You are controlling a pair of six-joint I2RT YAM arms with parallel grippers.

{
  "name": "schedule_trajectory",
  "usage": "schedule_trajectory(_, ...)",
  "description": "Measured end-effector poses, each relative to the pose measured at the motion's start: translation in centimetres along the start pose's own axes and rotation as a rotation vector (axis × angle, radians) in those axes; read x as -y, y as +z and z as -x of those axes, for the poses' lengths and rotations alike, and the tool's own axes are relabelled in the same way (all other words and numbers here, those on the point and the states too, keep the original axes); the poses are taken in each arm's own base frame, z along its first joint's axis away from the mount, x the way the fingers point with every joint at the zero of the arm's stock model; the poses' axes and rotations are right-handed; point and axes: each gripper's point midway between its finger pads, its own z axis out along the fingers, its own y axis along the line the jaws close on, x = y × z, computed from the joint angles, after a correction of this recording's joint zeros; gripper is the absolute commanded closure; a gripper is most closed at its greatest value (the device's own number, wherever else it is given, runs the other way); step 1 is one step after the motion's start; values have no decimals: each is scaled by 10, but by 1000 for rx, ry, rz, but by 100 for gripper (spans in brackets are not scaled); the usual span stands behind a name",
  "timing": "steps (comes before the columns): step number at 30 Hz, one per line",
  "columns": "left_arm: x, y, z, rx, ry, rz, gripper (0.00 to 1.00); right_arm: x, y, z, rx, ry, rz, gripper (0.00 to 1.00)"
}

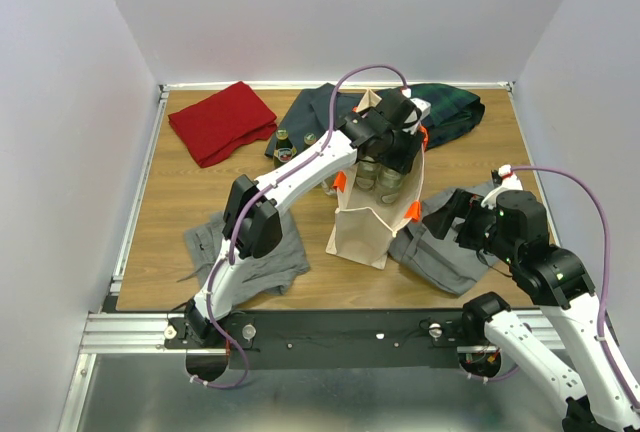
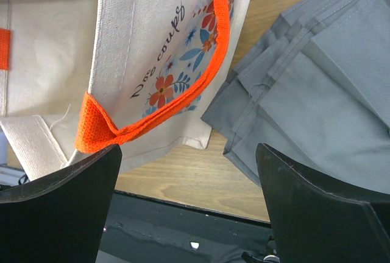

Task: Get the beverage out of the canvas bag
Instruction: Take out the drink from the canvas bag.

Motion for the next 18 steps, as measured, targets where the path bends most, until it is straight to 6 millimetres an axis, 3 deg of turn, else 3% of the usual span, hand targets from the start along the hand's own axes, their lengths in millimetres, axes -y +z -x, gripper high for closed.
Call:
schedule_trajectory(14,-6,6,-14,-36,-3,20,31,0,0,0,0,0,0,0)
schedule_trajectory(18,-7,7,-14,-36,-2,26,38,0,0,0,0,0,0,0)
